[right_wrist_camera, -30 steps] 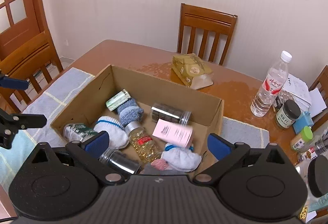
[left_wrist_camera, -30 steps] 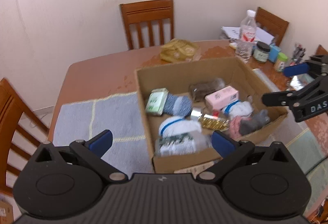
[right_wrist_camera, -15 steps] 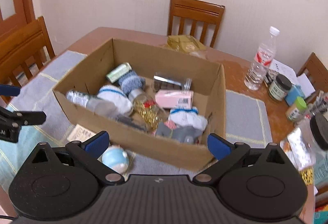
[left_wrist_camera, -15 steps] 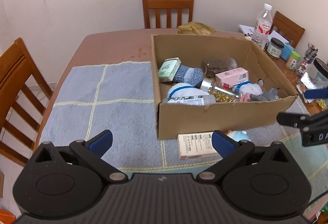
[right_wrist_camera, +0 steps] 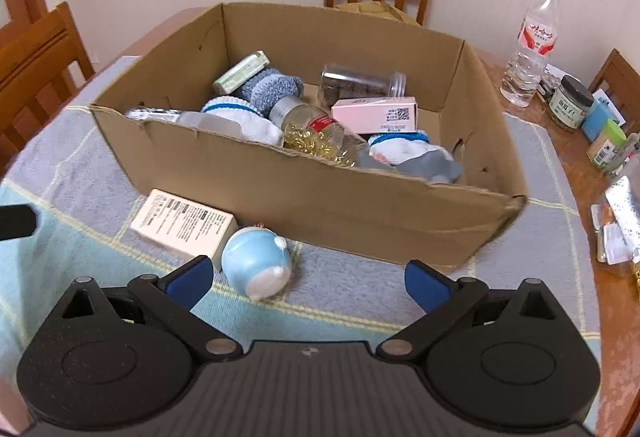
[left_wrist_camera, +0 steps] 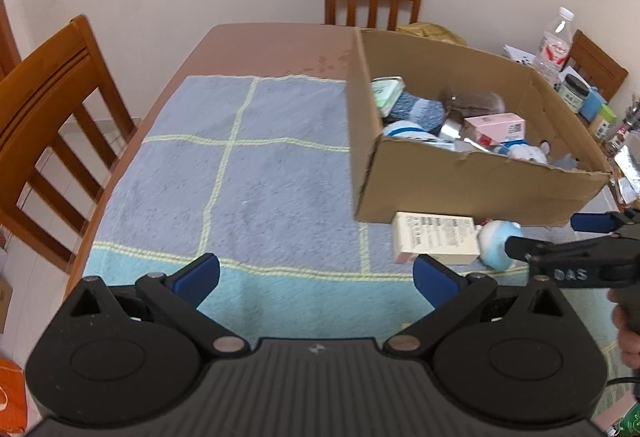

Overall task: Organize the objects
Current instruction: 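Move both tools back toward the cream paper box and blue figurine, then grasp the cream paper box with the left tool while the right tool grasps the light-blue figurine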

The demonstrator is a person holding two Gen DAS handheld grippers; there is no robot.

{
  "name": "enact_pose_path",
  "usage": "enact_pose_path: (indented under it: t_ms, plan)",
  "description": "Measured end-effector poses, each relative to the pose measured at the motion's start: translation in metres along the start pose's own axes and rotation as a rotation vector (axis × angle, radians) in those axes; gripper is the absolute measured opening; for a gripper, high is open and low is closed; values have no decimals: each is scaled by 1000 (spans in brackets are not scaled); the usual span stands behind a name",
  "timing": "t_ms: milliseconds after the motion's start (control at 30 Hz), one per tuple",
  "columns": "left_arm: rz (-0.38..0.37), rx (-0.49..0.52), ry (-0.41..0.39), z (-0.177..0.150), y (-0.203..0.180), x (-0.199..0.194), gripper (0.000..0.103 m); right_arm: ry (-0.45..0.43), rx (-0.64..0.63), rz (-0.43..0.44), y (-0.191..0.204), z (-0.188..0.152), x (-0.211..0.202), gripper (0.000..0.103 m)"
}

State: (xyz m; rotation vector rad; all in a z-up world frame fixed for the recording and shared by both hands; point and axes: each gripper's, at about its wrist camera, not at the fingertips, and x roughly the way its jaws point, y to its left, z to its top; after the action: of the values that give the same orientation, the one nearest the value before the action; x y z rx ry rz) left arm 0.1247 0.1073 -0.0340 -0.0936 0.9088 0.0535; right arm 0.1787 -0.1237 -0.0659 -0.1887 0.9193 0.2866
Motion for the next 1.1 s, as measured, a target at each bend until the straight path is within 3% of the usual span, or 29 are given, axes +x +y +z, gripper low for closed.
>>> enact_pose_path:
  t_ms: [300,667,833,967,1100]
  plan:
    - [29,-3,9,-2,17,2,102,19,83,-37,5,-1,29,103]
    - [-45,38,14,-1,-7,15,102,48,65,-105,-33,-25,23,103]
    - [-69,95,-21,-4,-31,22,102,56,24,-70,-42,-37,22,103]
    - [-88,123,-9,-6,-52,35,102,70,-39,-37,-37,-44,27,103]
    - [-105,139,1,-8,-72,50,102,62,-21,4,-41,-47,28,103]
